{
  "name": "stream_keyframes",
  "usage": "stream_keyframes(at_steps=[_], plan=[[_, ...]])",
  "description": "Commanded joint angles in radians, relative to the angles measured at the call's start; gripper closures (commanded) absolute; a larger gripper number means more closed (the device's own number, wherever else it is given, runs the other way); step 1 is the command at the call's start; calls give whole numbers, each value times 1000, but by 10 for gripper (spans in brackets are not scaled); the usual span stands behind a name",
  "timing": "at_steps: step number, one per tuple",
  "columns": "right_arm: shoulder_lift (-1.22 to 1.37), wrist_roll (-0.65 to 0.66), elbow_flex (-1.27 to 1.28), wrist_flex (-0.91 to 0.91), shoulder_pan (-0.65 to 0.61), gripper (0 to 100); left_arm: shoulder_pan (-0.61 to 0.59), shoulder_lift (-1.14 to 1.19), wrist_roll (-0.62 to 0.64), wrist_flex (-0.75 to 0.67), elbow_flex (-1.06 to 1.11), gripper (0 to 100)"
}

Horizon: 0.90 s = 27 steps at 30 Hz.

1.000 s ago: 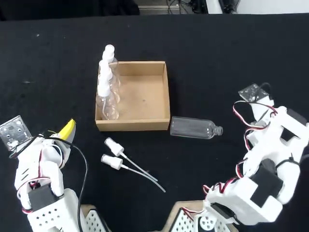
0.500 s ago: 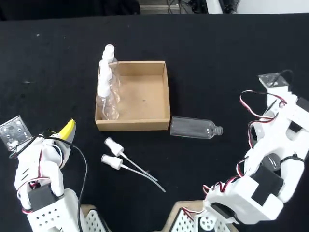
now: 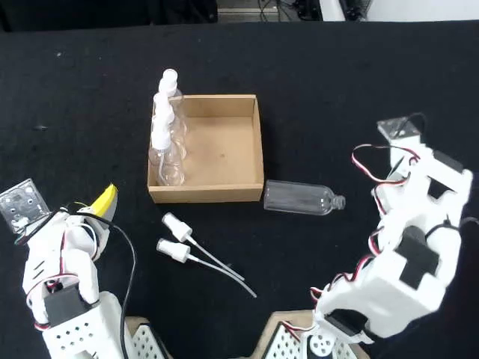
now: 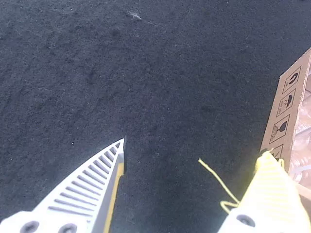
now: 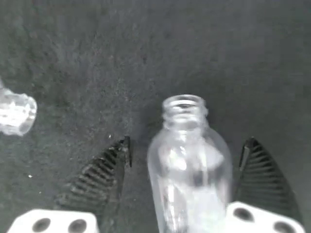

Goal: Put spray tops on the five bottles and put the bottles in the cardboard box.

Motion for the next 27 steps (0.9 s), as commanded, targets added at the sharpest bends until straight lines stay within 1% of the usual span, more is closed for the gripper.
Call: stream_keyframes(at_steps=[1, 9, 17, 18, 20, 21, 23, 24, 25, 26, 27], plan=[[21, 40, -74, 29, 29, 674, -4, -3, 2, -20, -12, 636], [30, 43, -189, 95, 97, 674, -4, -3, 3, -20, -12, 636], [33, 20, -111, 101, 86, 675, -2, -3, 3, -20, -12, 636], [33, -9, -104, 101, 87, 688, -2, -3, 3, -20, -12, 636], [31, -60, -107, 100, 94, 753, -2, -3, 3, -20, -12, 636], [31, -75, -110, 97, 94, 806, -2, -3, 3, -20, -12, 636], [31, -87, -110, 94, 94, 952, -2, -3, 3, -20, -12, 636], [31, -89, -110, 97, 94, 997, -2, -3, 2, -20, -12, 636], [28, -89, -108, 100, 92, 967, -2, -3, 2, -20, -12, 636], [25, -89, -110, 101, 92, 965, -2, -3, 2, -20, -12, 636], [22, -89, -117, 101, 92, 988, -2, -3, 2, -20, -12, 636]])
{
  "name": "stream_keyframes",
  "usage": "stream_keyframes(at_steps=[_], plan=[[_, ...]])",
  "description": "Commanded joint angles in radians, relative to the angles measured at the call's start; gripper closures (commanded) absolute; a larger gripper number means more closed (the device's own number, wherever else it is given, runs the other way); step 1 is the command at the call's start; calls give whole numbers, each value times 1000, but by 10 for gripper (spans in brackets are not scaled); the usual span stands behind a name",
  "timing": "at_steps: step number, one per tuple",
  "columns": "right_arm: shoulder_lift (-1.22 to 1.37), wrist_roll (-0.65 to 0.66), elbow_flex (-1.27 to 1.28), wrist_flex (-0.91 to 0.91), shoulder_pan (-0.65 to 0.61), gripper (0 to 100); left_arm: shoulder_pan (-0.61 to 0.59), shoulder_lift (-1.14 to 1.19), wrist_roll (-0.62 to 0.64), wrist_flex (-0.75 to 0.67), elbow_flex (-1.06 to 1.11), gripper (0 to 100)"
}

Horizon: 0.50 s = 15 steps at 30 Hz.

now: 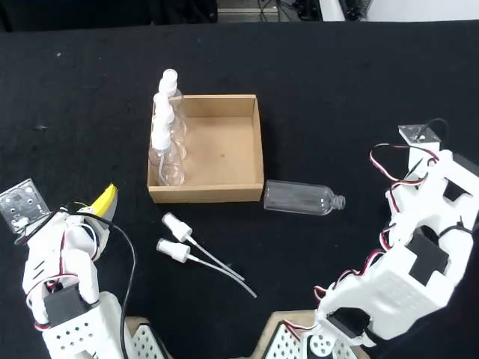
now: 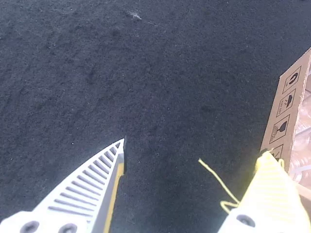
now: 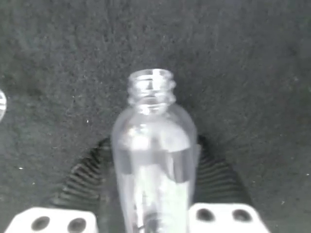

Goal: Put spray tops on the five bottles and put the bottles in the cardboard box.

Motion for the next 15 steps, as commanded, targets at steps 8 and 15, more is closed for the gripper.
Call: stream_keyframes(at_steps=[8, 15], plan=[[-173, -72, -285, 299, -71, 988, -2, -3, 3, -20, -12, 636], [-332, -203, -387, 405, -213, 988, -2, -3, 2, -20, -12, 636]])
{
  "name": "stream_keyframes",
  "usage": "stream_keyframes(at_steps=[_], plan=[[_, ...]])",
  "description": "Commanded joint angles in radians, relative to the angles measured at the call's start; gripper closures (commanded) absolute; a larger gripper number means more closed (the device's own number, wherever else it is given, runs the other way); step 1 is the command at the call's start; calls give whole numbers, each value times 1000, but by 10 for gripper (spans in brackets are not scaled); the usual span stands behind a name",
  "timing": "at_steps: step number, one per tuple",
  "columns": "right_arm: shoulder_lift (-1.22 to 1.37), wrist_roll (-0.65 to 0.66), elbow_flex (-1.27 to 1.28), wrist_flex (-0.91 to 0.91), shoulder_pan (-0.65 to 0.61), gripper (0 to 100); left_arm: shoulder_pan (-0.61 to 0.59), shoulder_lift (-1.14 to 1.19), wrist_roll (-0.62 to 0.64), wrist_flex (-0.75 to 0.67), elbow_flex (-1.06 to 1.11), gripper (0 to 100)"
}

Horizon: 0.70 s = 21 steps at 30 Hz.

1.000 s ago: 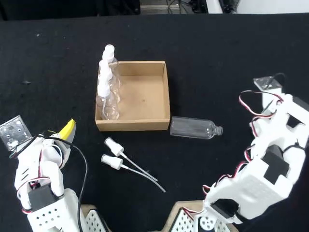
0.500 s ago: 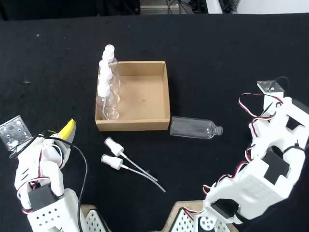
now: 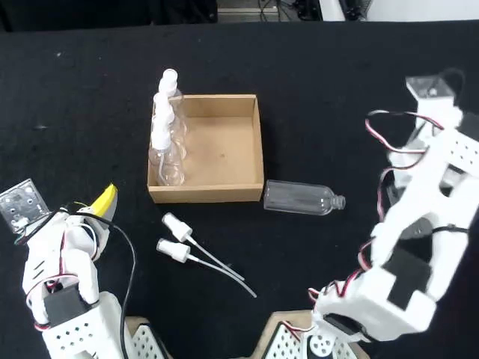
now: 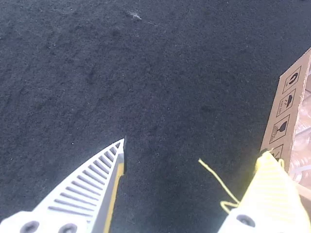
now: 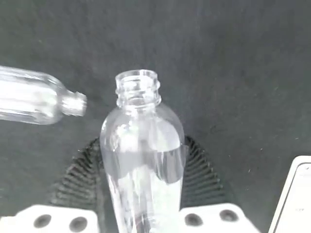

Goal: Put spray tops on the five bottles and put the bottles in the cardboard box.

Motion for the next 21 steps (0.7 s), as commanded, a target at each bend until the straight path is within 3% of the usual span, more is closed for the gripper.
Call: stream_keyframes(at_steps=[1, 14, 21], plan=[[-120, -54, -64, 25, -74, 988, -2, -3, 2, -18, -12, 636], [-383, -186, -61, 43, -163, 988, 10, -3, 2, -18, -12, 636], [-572, -236, 27, 83, -334, 988, 42, -3, 0, -12, -12, 636]])
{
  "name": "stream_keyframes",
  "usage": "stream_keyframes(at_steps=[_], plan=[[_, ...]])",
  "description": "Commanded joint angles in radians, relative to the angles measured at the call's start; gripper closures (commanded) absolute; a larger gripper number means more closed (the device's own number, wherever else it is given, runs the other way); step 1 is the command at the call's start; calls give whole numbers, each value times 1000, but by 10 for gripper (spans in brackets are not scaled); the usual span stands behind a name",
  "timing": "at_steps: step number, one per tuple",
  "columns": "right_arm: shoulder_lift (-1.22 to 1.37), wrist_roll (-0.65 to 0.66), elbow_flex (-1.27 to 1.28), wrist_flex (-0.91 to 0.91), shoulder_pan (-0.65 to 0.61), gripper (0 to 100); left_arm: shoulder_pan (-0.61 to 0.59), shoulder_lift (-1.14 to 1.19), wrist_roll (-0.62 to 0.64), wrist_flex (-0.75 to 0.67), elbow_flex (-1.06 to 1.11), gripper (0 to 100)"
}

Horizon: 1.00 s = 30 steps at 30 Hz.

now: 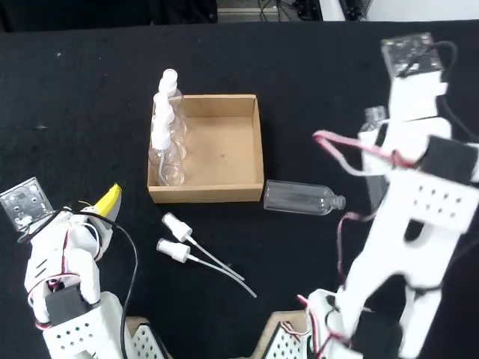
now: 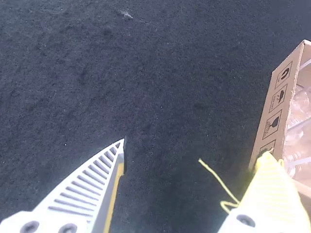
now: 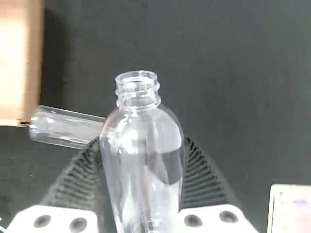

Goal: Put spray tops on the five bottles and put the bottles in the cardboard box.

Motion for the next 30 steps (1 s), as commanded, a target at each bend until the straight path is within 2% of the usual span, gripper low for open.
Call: stream_keyframes(at_steps=[1, 5, 11, 20, 30], plan=[[-137, -61, 41, 6, -95, 988, 13, -3, 0, -12, -12, 636], [-282, -106, 134, -20, -233, 988, 19, -3, 0, -14, -1, 636], [-516, -169, 338, -238, -331, 988, 19, -3, 0, -12, -1, 636], [-745, -259, 645, -514, -563, 988, 21, -3, 0, -14, -1, 636], [-944, -344, 1082, -887, -597, 988, 22, -3, 0, -15, 1, 636]])
